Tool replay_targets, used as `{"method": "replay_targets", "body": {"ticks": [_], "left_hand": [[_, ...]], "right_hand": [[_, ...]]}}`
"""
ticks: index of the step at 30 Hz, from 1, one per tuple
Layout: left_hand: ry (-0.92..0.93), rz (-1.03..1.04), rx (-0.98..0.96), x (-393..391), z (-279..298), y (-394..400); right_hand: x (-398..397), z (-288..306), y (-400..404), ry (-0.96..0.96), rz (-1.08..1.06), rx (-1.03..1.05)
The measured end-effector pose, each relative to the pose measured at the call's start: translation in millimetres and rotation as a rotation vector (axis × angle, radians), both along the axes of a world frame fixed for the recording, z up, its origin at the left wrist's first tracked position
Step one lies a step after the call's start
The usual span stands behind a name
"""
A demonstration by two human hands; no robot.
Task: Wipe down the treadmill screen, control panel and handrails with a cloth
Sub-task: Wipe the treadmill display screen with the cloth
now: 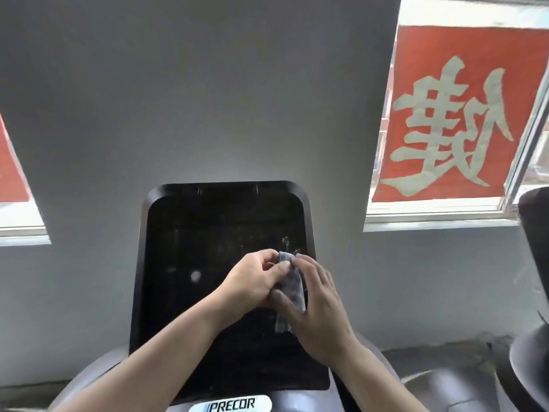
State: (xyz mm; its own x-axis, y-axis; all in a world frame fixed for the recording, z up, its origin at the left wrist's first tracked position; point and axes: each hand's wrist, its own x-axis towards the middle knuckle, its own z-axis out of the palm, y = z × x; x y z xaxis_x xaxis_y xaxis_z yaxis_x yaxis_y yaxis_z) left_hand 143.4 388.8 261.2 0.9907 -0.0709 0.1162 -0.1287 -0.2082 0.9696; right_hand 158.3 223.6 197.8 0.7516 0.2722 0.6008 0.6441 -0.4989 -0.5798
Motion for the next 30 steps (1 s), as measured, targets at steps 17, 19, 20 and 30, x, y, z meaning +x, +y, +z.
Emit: {"method": "replay_targets", "body": {"ticks": [17,19,20,30], "left_hand": [[-0.353,0.025,0.790,106.3,-36.3,118.4],[-0.437,0.147,1.035,128.4,-35.9,154.0],[-0.453,0.225,1.157,139.2,-33.0,172.5],[-0.469,0.392,1.488,223.4,13.0,225.9]], "right_hand": [[105.7,-32.5,58.6,0.141,-0.192,0.157],[125.3,-29.0,55.7,0.124,-0.229,0.125],[135.8,-27.2,53.8,0.101,-0.250,0.113],[249.8,-13.6,60.5,-0.309,-0.465,-0.421]]}}
